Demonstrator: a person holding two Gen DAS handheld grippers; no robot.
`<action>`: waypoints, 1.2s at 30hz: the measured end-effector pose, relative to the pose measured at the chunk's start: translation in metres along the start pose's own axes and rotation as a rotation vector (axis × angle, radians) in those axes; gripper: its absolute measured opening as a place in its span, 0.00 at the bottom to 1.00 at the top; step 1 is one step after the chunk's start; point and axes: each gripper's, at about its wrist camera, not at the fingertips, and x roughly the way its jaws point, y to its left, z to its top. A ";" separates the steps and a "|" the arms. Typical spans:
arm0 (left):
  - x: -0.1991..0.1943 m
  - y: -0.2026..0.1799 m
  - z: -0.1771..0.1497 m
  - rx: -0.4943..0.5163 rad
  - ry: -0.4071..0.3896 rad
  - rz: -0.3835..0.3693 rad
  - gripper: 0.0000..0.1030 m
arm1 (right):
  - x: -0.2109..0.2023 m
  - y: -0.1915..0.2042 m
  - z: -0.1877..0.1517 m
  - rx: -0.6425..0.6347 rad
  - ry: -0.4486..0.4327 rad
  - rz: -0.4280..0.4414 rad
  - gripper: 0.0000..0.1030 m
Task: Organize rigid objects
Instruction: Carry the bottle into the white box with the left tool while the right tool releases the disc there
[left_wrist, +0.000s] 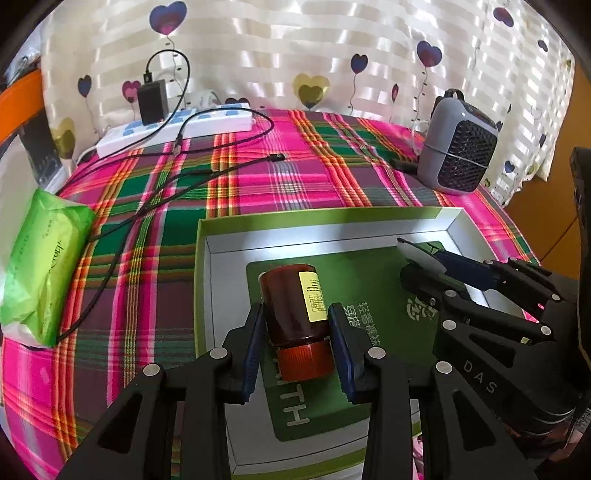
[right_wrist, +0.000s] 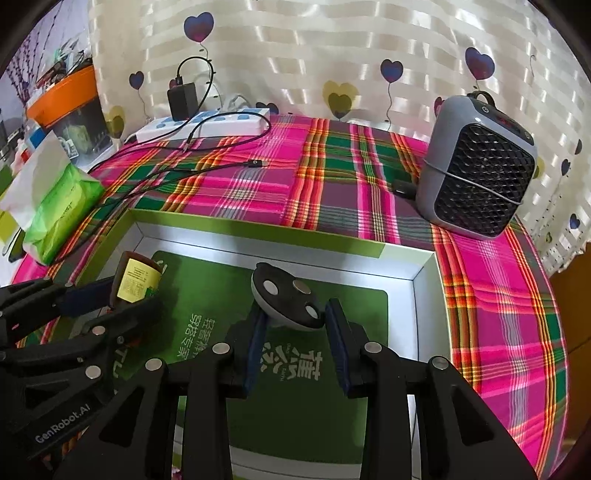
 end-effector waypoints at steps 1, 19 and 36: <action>0.000 0.000 0.000 0.002 0.001 0.002 0.33 | 0.001 0.001 0.000 -0.002 0.005 0.002 0.33; 0.000 -0.004 -0.001 0.022 -0.001 0.030 0.33 | 0.003 0.006 -0.002 -0.026 0.032 0.002 0.33; -0.004 -0.004 -0.005 0.010 0.004 0.031 0.33 | -0.001 -0.003 -0.003 0.014 0.031 0.001 0.46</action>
